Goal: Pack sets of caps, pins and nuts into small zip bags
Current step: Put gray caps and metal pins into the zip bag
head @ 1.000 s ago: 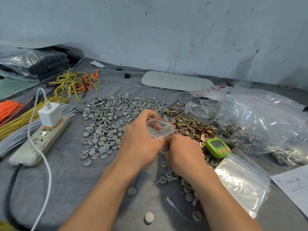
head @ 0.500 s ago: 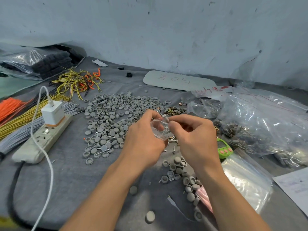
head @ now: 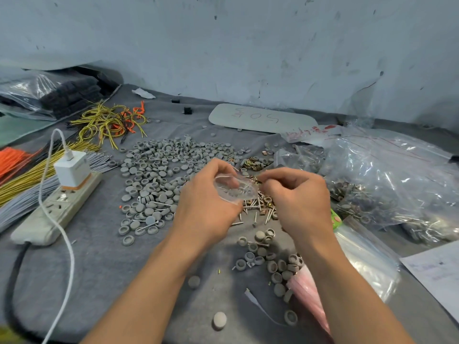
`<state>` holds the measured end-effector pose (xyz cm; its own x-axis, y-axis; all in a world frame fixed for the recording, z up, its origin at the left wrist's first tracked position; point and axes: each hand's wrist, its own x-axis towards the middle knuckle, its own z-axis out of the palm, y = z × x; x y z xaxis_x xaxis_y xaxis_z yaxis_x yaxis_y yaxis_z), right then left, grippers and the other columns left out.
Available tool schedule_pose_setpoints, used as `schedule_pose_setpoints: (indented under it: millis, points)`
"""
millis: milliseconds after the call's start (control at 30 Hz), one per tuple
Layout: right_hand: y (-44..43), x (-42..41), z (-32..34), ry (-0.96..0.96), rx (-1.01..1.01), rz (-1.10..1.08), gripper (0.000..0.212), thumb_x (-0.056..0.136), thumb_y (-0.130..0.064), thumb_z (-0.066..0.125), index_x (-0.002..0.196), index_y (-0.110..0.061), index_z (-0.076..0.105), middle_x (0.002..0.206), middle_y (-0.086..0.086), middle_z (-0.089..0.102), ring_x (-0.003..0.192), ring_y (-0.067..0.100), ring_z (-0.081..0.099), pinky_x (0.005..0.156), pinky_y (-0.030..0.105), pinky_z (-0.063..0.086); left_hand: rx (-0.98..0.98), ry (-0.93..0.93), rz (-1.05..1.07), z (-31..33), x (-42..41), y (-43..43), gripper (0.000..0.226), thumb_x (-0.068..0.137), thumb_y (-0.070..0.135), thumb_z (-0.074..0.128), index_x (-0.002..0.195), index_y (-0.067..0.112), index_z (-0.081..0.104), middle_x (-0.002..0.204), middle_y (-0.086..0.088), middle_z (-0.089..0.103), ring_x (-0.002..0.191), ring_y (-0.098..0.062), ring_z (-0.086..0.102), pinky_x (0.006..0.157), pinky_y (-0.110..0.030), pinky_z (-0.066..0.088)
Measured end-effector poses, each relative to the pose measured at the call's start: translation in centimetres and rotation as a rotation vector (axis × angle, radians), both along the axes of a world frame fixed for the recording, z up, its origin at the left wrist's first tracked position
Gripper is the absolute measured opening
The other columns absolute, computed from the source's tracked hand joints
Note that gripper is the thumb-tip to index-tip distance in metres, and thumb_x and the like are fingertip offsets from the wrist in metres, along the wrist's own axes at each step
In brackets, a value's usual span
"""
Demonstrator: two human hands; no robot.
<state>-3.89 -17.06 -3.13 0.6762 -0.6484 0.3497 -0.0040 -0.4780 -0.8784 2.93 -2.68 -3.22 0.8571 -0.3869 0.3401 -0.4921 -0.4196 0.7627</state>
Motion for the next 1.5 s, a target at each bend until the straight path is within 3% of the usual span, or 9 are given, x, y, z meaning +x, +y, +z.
schedule_pose_setpoints:
  millis: [100,233,633,767,867,1133,1333,1400,1500]
  points:
    - [-0.7,-0.5,-0.9,0.495,-0.278,0.046,0.017,0.089,-0.019,0.07,0.093,-0.033,0.081,0.072,-0.021,0.069,0.058,-0.003,0.063,0.055,0.012,0.047,-0.061,0.0,0.036,0.1,0.2,0.2,0.042,0.071,0.015,0.084,0.094,0.037,0.057,0.091,0.029,0.069,0.085,0.013,0.06,0.066,-0.006,0.04]
    - [0.0,-0.6,-1.6,0.848,-0.446,0.145,0.005,0.086,-0.024,0.071,0.09,-0.022,0.074,0.081,-0.002,0.071,0.076,0.02,0.067,0.072,0.033,0.059,-0.069,-0.002,0.039,0.0,0.3,0.3,0.044,0.071,0.015,0.085,0.095,0.037,0.056,0.091,0.029,0.07,0.09,0.009,0.063,0.068,-0.002,0.039]
    - [0.7,-0.9,-1.3,0.831,-0.504,0.184,0.006,0.09,-0.022,0.065,0.089,-0.028,0.064,0.094,-0.002,0.07,0.088,0.025,0.067,0.073,0.034,0.054,-0.01,-0.015,0.041,0.1,0.1,0.3,0.046,0.072,0.017,0.084,0.098,0.04,0.053,0.095,0.035,0.066,0.095,0.02,0.053,0.067,0.0,0.036]
    - [0.4,-1.1,-0.5,0.211,-0.284,0.021,0.007,0.096,-0.025,0.069,0.092,-0.03,0.069,0.083,-0.016,0.07,0.078,0.006,0.065,0.071,0.025,0.053,0.003,-0.016,0.037,-0.1,0.1,0.2,0.045,0.072,0.019,0.084,0.096,0.04,0.052,0.095,0.034,0.067,0.093,0.02,0.053,0.067,0.0,0.036]
    - [0.4,-0.9,0.4,-0.142,-0.116,0.118,0.008,0.095,-0.02,0.07,0.091,-0.026,0.074,0.077,-0.014,0.072,0.073,0.007,0.067,0.065,0.02,0.051,0.035,0.003,0.005,-0.2,0.0,-0.1,0.047,0.072,0.019,0.085,0.095,0.041,0.05,0.09,0.026,0.069,0.085,0.015,0.056,0.063,-0.005,0.038]
    - [2.1,0.1,-0.7,0.079,-0.286,0.233,0.011,0.088,-0.024,0.078,0.093,-0.032,0.083,0.074,-0.018,0.074,0.071,0.001,0.066,0.065,0.017,0.048,0.064,-0.01,-0.092,-0.7,-0.9,-0.9,0.029,0.08,0.016,0.07,0.095,0.035,0.054,0.075,0.017,0.067,0.077,0.013,0.057,0.056,-0.008,0.041]
    - [0.7,-0.4,-0.1,-0.082,-0.104,0.069,0.011,0.087,-0.031,0.078,0.076,-0.032,0.082,0.059,-0.02,0.068,0.051,0.001,0.057,0.048,0.012,0.039,-0.014,0.035,-0.043,-0.6,-0.1,-0.5,0.048,0.071,0.019,0.089,0.093,0.042,0.053,0.087,0.025,0.071,0.076,0.011,0.062,0.058,-0.008,0.042]
    - [-0.4,-0.6,-0.2,0.04,-0.183,-0.028,0.017,0.089,-0.029,0.076,0.072,-0.029,0.08,0.055,-0.022,0.064,0.05,-0.003,0.057,0.048,0.01,0.039,-0.09,0.046,-0.004,-0.4,0.1,-0.2,0.046,0.072,0.02,0.09,0.093,0.041,0.055,0.089,0.027,0.072,0.071,0.006,0.065,0.057,-0.01,0.045]
    - [-0.9,-0.9,-0.8,0.462,-0.3,0.123,0.011,0.092,-0.028,0.075,0.082,-0.029,0.079,0.066,-0.02,0.068,0.059,-0.005,0.062,0.056,0.01,0.046,-0.189,0.06,0.054,-0.1,0.5,0.3,0.046,0.073,0.015,0.088,0.095,0.039,0.057,0.092,0.025,0.073,0.072,0.002,0.068,0.065,-0.029,0.056]
